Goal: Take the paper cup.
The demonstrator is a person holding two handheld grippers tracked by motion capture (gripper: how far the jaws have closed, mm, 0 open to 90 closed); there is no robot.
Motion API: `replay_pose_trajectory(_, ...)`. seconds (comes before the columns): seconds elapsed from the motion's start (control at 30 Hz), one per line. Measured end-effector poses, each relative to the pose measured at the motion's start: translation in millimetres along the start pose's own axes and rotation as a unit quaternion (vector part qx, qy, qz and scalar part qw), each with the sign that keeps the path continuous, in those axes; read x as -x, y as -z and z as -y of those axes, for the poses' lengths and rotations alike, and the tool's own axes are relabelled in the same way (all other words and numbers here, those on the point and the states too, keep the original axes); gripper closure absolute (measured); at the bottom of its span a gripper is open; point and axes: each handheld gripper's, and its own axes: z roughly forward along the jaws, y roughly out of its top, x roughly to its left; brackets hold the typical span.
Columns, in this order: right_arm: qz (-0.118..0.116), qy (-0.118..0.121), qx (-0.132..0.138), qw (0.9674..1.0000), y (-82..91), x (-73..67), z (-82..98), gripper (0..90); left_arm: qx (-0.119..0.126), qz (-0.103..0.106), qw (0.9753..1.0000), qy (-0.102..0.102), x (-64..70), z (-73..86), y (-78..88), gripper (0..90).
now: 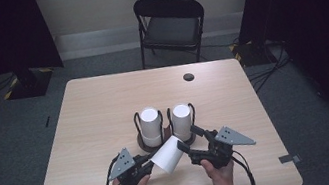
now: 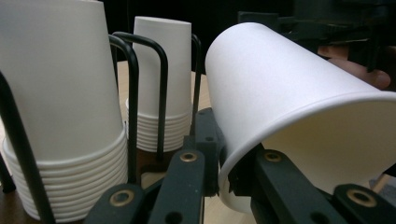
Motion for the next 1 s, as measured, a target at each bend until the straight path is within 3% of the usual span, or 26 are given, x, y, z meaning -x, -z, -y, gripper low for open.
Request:
replay_pose_trajectory(0.17,-0.002,0.028,-0.014,0.9995,6.7,0.2,2.3,13.5,-0.030,0.002,0.9995,-0.010,-3.1,-3.1,1.2,85.2)
replay_pose_trajectory(0.27,-0.004,0.038,-0.022,0.9990,9.2,-0.4,4.0,13.5,-0.032,0.000,0.9992,-0.022,-2.7,-4.4,2.4,85.2)
replay_pose_trajectory(0.33,-0.007,0.031,-0.025,0.9992,11.6,0.1,4.8,13.4,-0.033,-0.002,0.9992,-0.024,-3.4,-5.6,3.3,85.1)
replay_pose_trajectory(0.43,0.008,0.063,-0.034,0.9974,15.2,-4.6,6.9,14.8,-0.050,-0.004,0.9983,-0.031,-4.5,-9.5,3.3,85.1)
replay_pose_trajectory(0.47,0.008,0.063,-0.034,0.9974,15.2,-4.6,6.9,14.8,-0.050,-0.004,0.9983,-0.031,-4.5,-9.5,3.3,85.1)
replay_pose_trajectory(0.57,0.006,0.084,-0.050,0.9952,15.6,-8.8,8.8,16.1,-0.068,-0.026,0.9966,-0.038,-4.5,-14.0,2.9,85.1)
replay_pose_trajectory(0.63,0.004,0.095,-0.063,0.9935,15.3,-10.4,10.3,17.4,-0.076,-0.023,0.9960,-0.040,-4.4,-16.7,2.4,85.2)
replay_pose_trajectory(0.83,0.000,0.114,-0.061,0.9915,15.1,-12.6,14.5,17.8,-0.107,-0.009,0.9936,-0.036,-5.2,-22.5,-2.2,85.2)
replay_pose_trajectory(0.97,-0.005,0.137,-0.076,0.9877,15.1,-17.5,16.4,17.8,-0.134,0.012,0.9903,-0.036,-6.2,-27.8,-4.0,85.1)
replay_pose_trajectory(1.0,-0.011,0.145,-0.086,0.9856,15.1,-19.1,16.6,17.3,-0.147,0.022,0.9882,-0.037,-6.7,-29.9,-5.0,85.2)
